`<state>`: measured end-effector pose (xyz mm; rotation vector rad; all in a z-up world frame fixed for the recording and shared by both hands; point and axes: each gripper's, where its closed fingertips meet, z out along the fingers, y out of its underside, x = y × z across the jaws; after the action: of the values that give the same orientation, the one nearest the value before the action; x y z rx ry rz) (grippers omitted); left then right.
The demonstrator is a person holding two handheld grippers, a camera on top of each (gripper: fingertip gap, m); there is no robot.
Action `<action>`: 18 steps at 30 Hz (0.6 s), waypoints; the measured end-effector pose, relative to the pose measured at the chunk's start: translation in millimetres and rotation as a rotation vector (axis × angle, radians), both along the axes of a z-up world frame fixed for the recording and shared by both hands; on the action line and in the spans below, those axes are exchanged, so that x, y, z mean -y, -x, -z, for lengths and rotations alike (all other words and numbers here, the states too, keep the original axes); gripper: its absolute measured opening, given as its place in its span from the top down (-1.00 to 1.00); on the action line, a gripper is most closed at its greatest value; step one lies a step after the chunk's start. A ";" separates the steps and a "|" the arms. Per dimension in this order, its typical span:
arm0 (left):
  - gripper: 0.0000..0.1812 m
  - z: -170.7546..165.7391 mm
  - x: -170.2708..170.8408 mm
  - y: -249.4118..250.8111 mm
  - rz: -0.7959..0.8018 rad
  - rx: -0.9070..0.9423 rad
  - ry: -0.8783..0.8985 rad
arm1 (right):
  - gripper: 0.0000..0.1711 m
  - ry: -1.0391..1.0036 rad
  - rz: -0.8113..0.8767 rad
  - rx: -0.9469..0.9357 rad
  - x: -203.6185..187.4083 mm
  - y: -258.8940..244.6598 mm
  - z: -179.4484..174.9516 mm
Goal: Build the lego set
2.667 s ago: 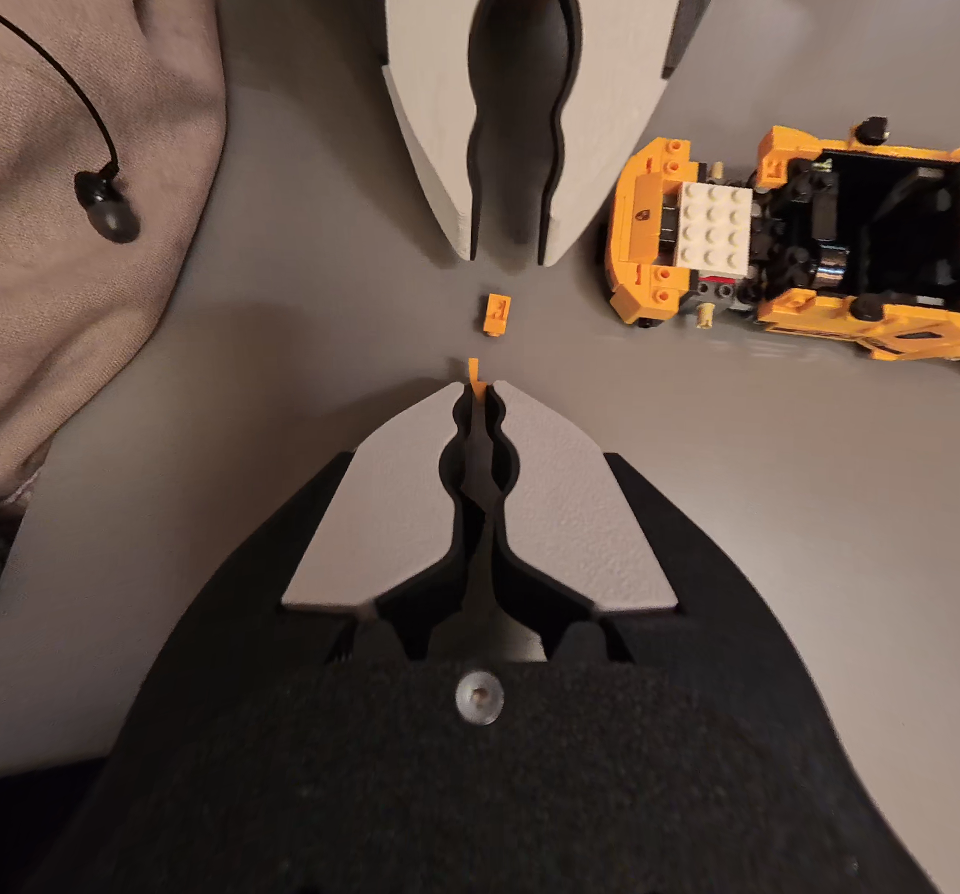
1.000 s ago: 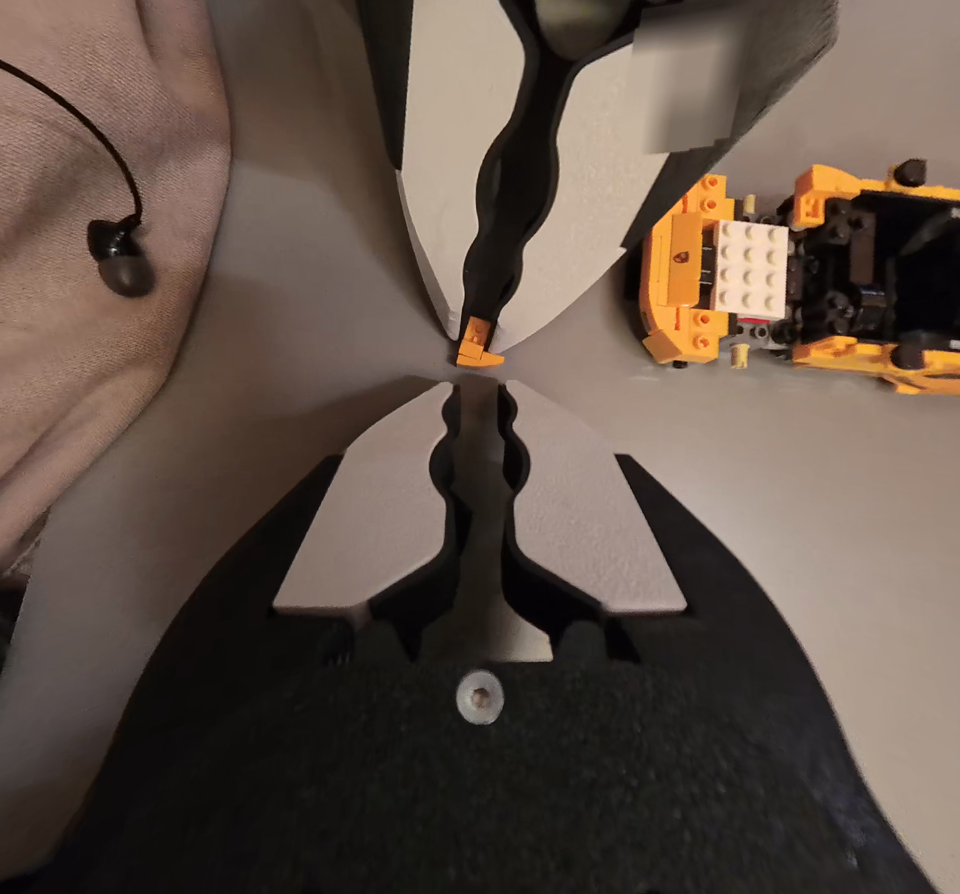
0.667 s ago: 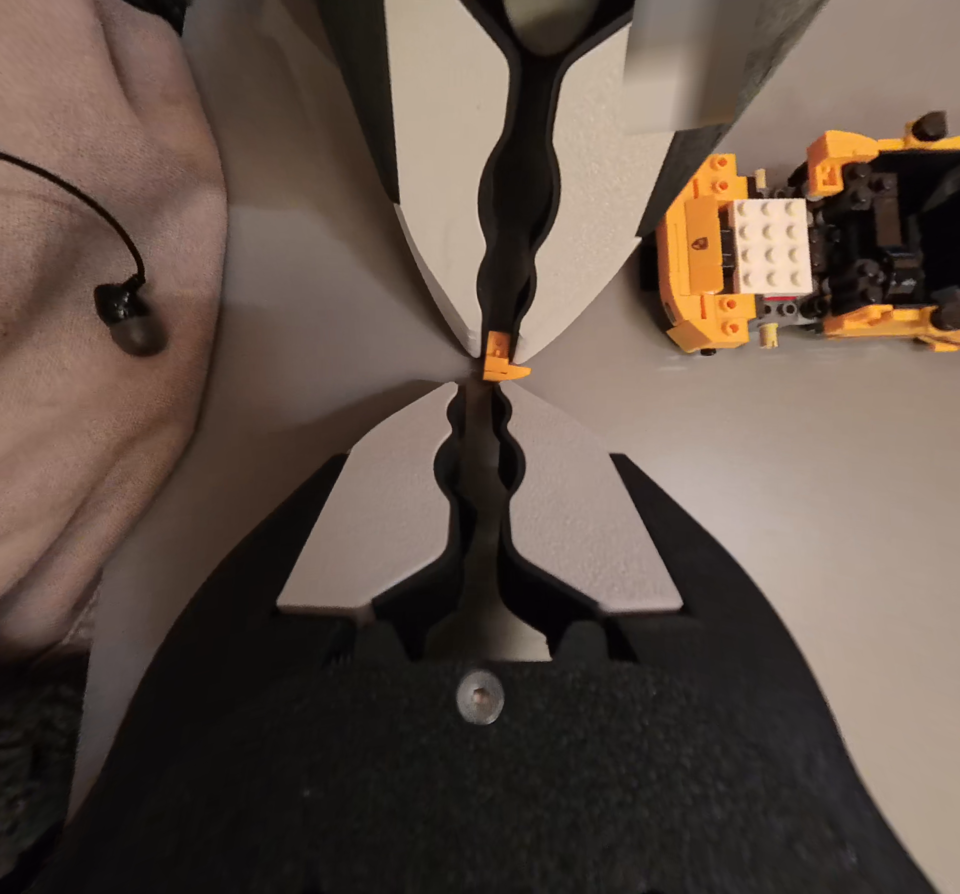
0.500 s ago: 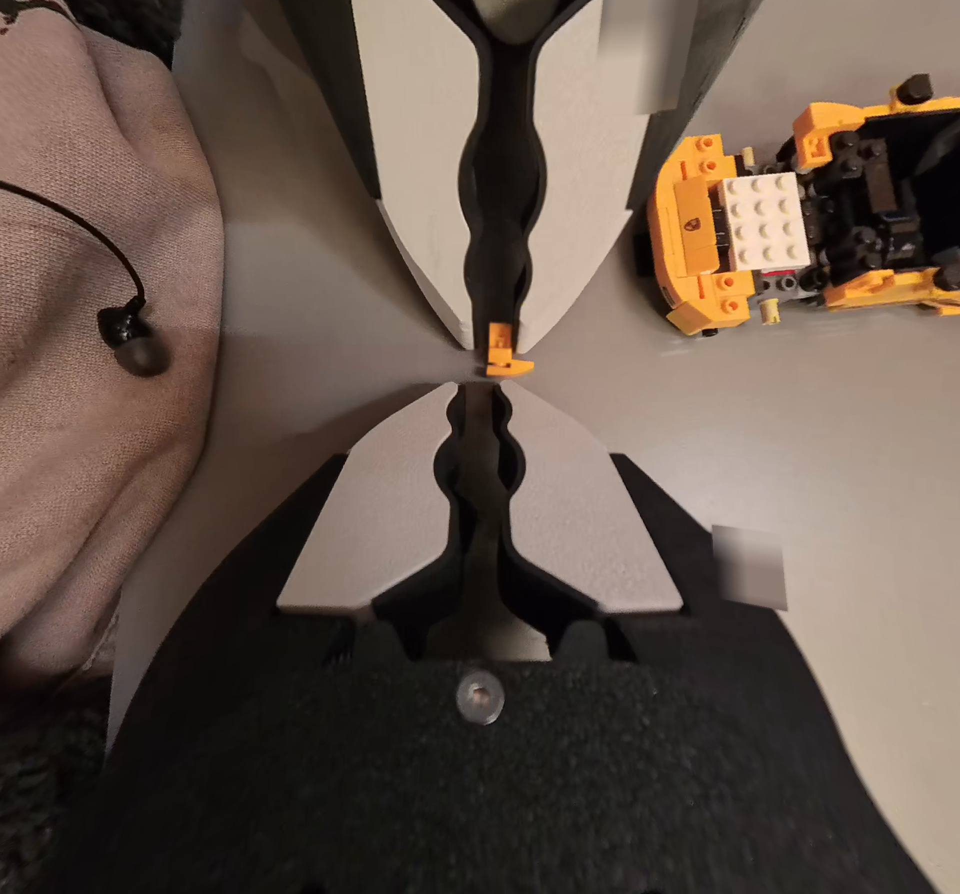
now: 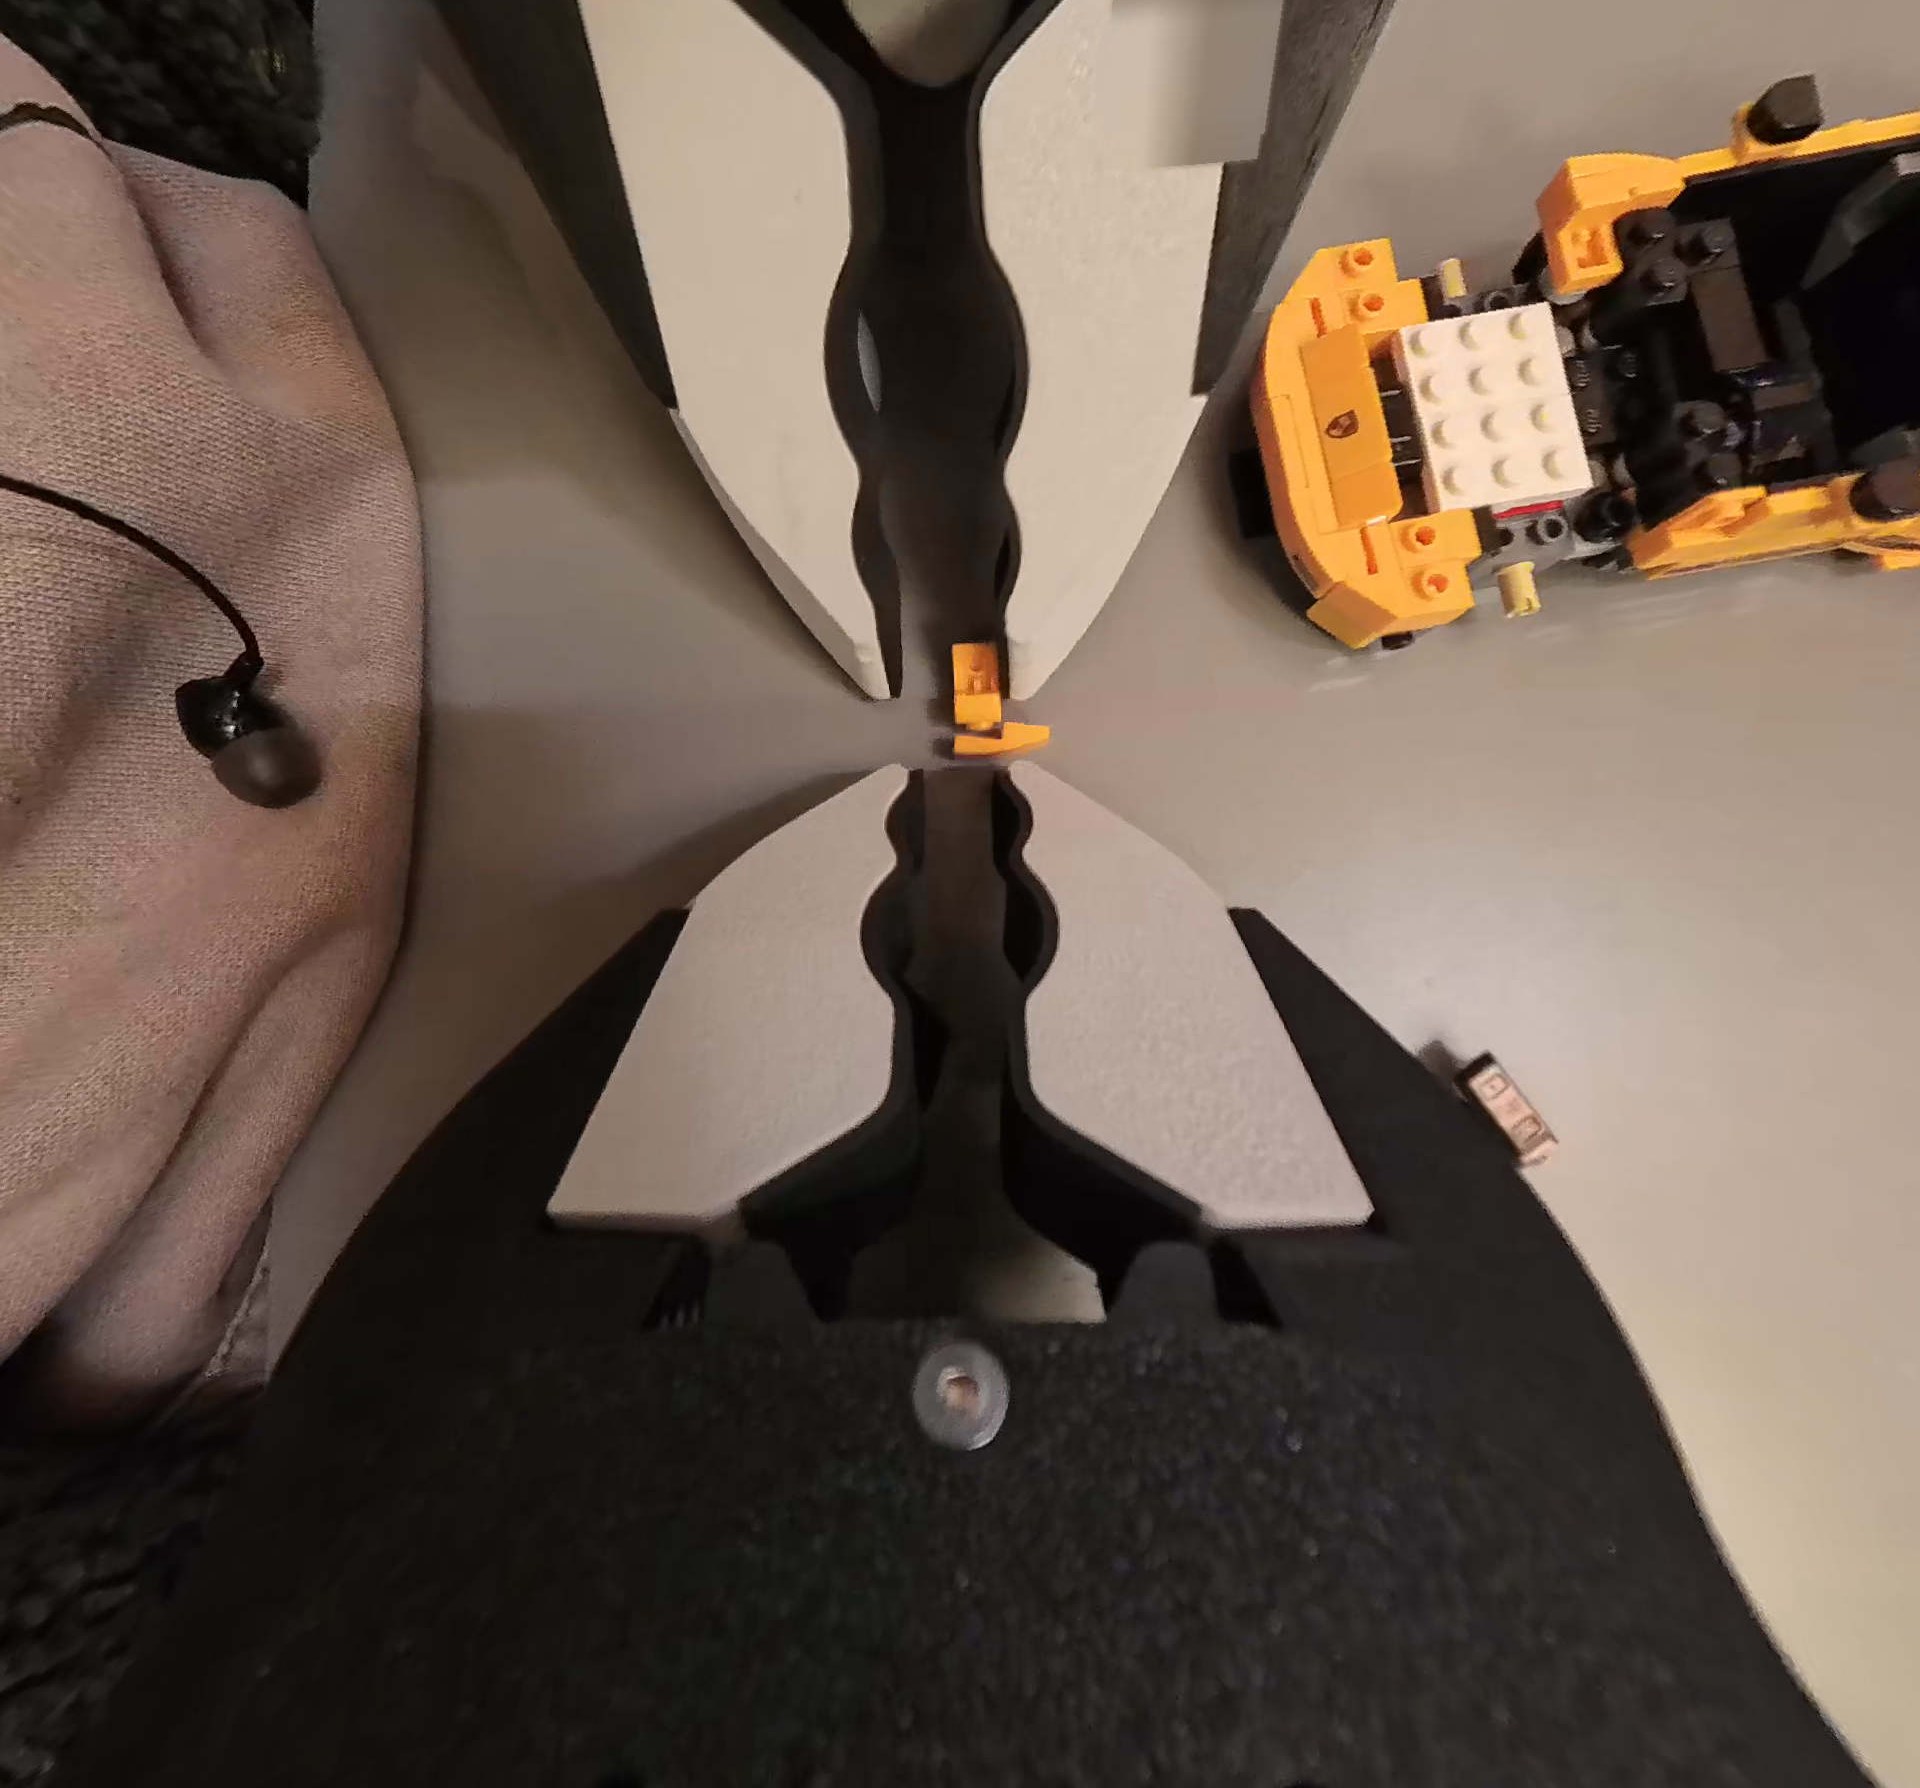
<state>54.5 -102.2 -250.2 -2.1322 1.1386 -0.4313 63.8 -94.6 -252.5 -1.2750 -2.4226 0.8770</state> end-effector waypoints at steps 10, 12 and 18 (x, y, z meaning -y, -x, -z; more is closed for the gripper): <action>0.74 -4.0 0.2 1.4 0.000 0.004 0.000 | 0.85 0.007 -0.017 0.003 3.8 1.3 -0.9; 0.71 -4.0 0.4 2.4 -0.004 0.003 0.002 | 0.85 0.003 -0.016 0.003 2.9 1.0 -0.9; 0.71 -4.1 3.7 7.2 -0.020 -0.008 0.016 | 0.83 0.001 0.008 0.004 1.6 0.4 -1.3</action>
<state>47.4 -106.0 -246.1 -2.1587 1.1203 -0.4244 63.5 -96.2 -251.2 -1.2871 -2.4189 0.8740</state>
